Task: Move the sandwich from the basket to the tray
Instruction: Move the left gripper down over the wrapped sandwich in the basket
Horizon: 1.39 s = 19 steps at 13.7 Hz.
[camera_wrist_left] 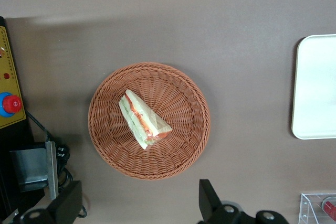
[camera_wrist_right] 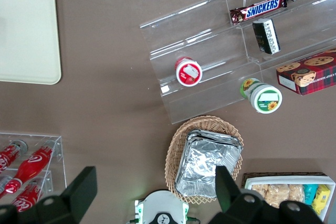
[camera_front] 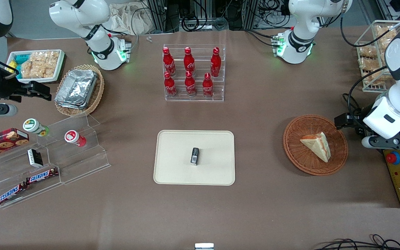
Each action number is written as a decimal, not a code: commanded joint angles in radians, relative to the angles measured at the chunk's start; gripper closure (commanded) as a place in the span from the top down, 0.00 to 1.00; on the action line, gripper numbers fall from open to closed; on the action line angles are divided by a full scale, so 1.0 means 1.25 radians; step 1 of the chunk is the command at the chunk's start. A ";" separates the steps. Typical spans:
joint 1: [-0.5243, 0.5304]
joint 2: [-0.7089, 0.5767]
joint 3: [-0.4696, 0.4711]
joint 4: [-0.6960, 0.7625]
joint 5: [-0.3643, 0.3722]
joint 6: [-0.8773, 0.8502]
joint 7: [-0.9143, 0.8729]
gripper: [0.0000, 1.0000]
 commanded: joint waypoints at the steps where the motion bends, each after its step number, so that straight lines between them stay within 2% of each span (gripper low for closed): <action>1: 0.003 0.012 0.002 0.022 0.000 -0.020 0.007 1.00; 4: 0.007 0.030 0.002 0.023 0.005 -0.023 0.008 0.99; 7: 0.031 0.041 0.001 0.008 -0.017 -0.026 -0.020 0.99; 10: 0.034 0.036 0.004 -0.045 -0.012 -0.013 -0.157 1.00; 13: 0.030 0.039 0.002 -0.088 0.000 0.045 -0.299 1.00; 19: 0.035 0.034 0.016 -0.291 0.002 0.310 -0.313 1.00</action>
